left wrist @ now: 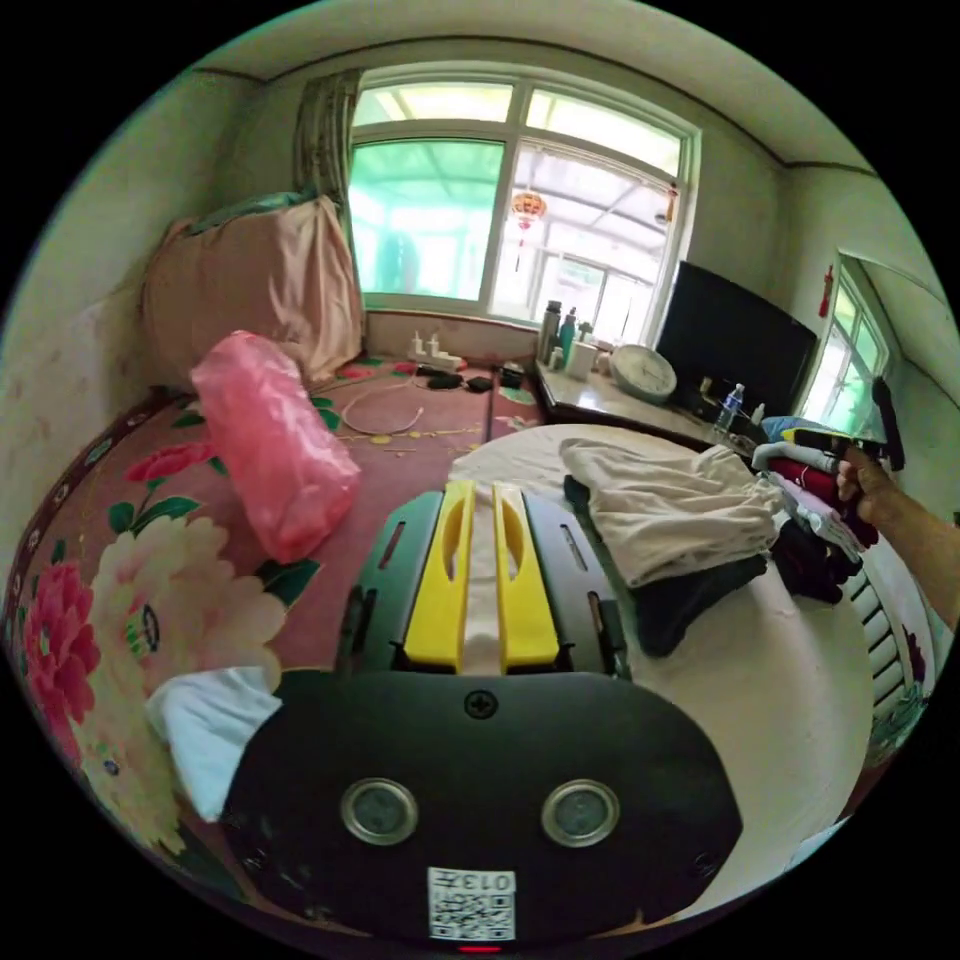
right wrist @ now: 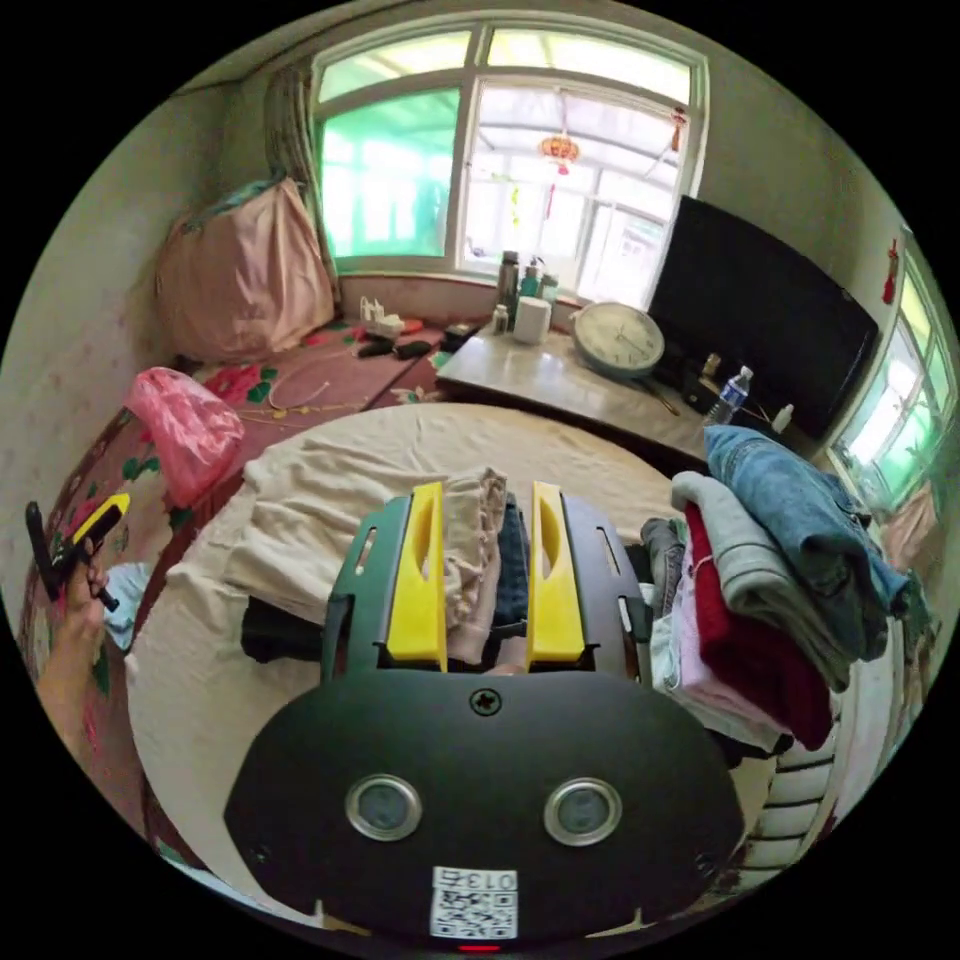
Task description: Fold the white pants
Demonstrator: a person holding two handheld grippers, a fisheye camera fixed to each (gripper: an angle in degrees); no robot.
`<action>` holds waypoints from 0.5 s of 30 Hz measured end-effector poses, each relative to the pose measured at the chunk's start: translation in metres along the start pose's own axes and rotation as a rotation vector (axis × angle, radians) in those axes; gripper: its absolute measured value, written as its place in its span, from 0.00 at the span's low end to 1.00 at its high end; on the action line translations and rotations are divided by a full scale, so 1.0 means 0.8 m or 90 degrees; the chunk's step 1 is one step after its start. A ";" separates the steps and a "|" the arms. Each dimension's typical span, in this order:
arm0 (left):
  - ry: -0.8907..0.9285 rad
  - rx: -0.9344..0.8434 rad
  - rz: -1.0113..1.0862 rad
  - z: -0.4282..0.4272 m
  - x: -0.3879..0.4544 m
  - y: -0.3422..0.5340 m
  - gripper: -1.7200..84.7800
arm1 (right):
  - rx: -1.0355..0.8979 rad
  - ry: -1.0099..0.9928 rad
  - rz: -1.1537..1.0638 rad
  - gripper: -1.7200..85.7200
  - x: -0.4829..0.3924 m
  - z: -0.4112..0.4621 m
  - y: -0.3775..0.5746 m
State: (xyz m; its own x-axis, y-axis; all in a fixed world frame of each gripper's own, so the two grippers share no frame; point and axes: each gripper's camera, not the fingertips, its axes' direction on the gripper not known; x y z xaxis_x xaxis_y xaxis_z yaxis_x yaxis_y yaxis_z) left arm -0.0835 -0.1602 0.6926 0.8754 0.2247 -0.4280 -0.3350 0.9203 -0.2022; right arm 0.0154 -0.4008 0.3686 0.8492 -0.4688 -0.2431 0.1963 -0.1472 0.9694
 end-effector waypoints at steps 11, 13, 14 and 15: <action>-0.248 -0.252 -0.240 -0.098 -0.222 0.271 0.26 | -0.021 -0.345 -0.252 0.16 -0.323 -0.064 0.229; -0.226 -0.261 -0.241 -0.081 -0.231 0.274 0.26 | -0.046 -0.411 -0.302 0.17 -0.399 -0.057 0.236; -0.215 -0.258 -0.245 -0.072 -0.236 0.271 0.22 | -0.057 -0.442 -0.336 0.17 -0.449 -0.053 0.238; -0.212 -0.258 -0.244 -0.067 -0.238 0.269 0.20 | -0.070 -0.468 -0.372 0.17 -0.499 -0.047 0.239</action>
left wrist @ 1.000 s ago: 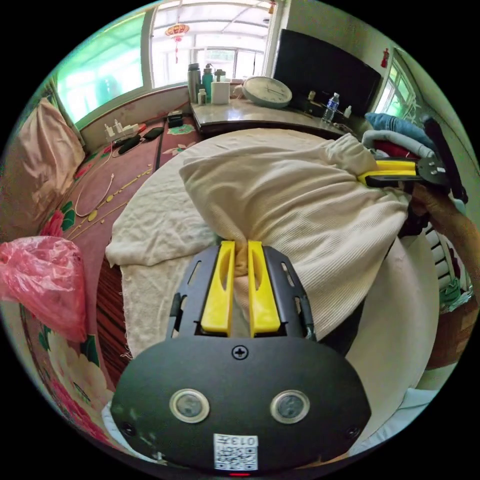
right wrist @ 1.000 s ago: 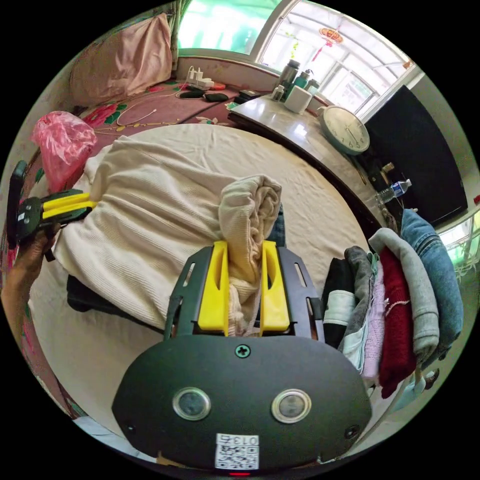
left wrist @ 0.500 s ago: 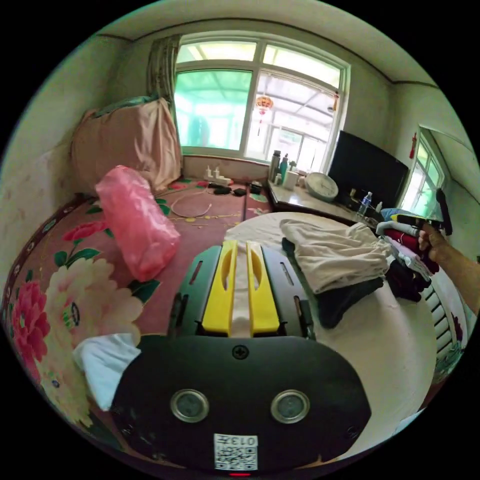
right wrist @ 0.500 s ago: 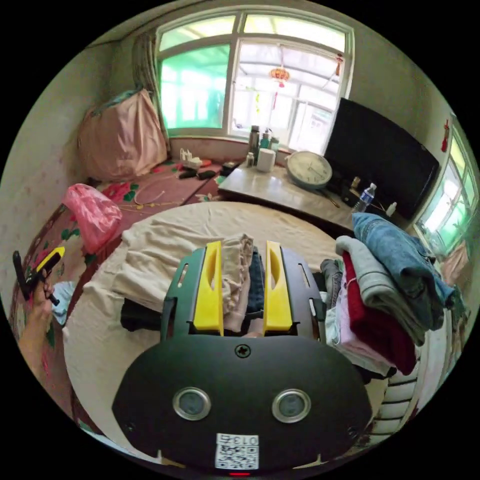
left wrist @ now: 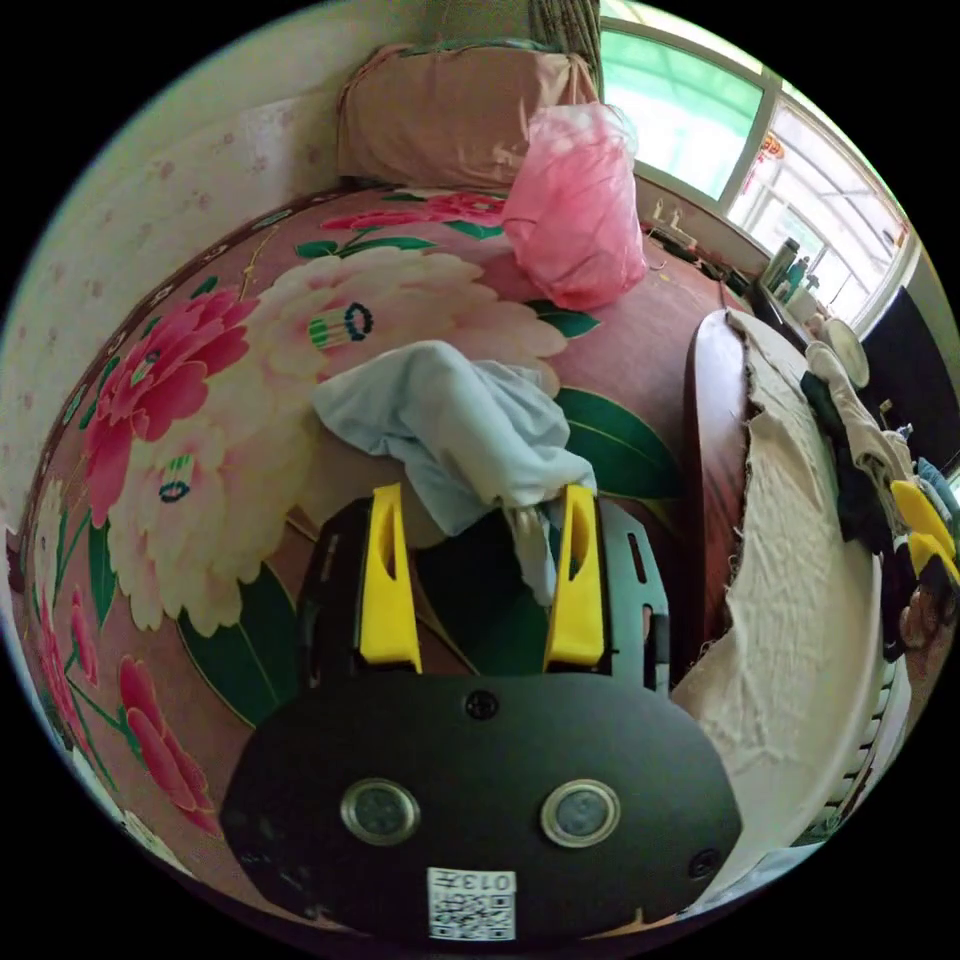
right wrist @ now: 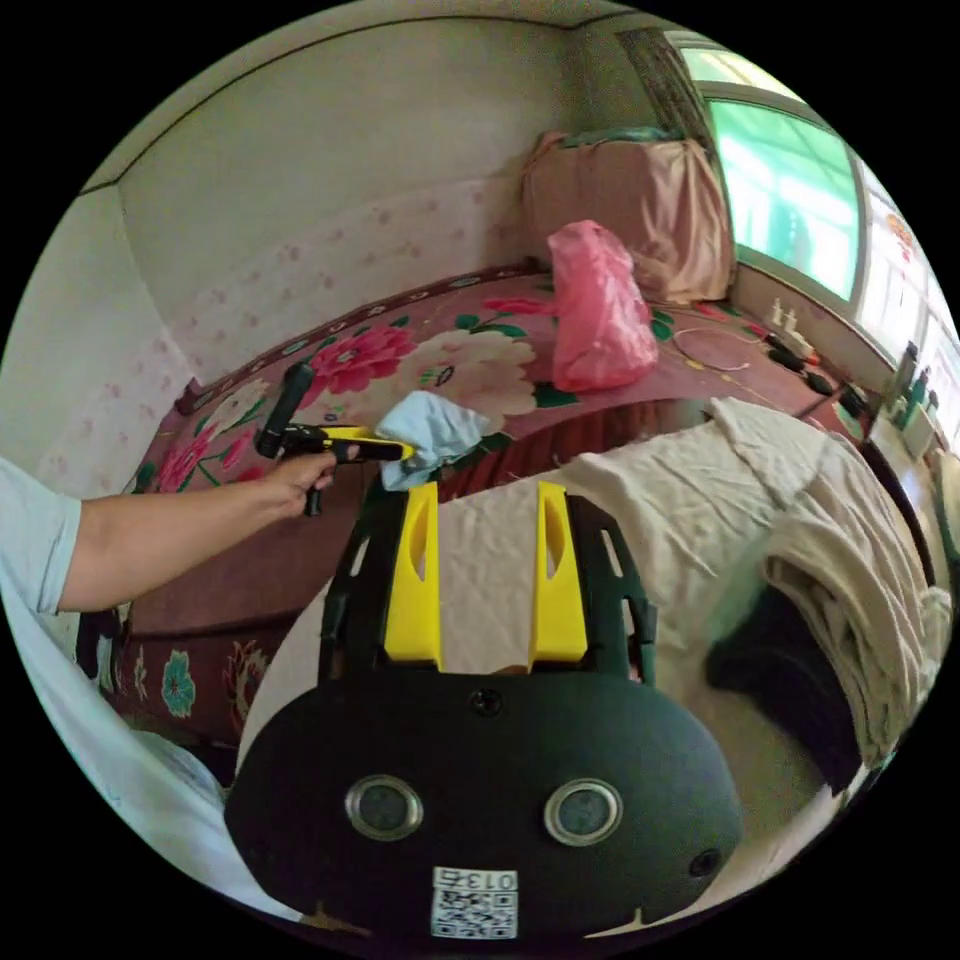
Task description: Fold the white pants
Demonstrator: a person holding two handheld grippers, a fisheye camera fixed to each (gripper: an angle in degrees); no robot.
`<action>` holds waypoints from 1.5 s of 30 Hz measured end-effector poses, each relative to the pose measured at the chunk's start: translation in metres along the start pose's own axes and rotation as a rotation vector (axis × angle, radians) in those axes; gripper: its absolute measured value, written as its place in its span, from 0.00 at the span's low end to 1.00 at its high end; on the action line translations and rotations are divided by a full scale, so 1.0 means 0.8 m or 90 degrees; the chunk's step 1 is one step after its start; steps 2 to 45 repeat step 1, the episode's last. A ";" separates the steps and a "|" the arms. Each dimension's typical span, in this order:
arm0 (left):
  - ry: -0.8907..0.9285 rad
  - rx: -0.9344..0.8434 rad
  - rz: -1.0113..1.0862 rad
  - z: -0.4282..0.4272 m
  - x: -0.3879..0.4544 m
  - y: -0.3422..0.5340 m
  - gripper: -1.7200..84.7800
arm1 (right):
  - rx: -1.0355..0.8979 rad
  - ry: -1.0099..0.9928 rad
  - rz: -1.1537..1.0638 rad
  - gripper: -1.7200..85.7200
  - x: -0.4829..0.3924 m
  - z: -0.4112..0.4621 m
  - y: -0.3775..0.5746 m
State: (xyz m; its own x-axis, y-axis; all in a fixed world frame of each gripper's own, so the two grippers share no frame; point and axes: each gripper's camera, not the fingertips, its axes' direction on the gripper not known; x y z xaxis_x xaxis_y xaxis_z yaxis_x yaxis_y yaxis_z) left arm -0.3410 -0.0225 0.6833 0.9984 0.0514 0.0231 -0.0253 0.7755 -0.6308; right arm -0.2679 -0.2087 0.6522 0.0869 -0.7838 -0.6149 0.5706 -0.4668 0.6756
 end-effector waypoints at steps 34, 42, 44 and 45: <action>0.022 -0.009 0.026 0.008 0.002 -0.009 0.14 | -0.011 -0.012 -0.018 0.17 -0.012 0.017 -0.012; 0.022 -0.009 0.026 0.008 0.002 -0.009 0.14 | -0.011 -0.012 -0.018 0.17 -0.012 0.017 -0.012; 0.022 -0.009 0.026 0.008 0.002 -0.009 0.14 | -0.011 -0.012 -0.018 0.17 -0.012 0.017 -0.012; 0.022 -0.009 0.026 0.008 0.002 -0.009 0.14 | -0.011 -0.012 -0.018 0.17 -0.012 0.017 -0.012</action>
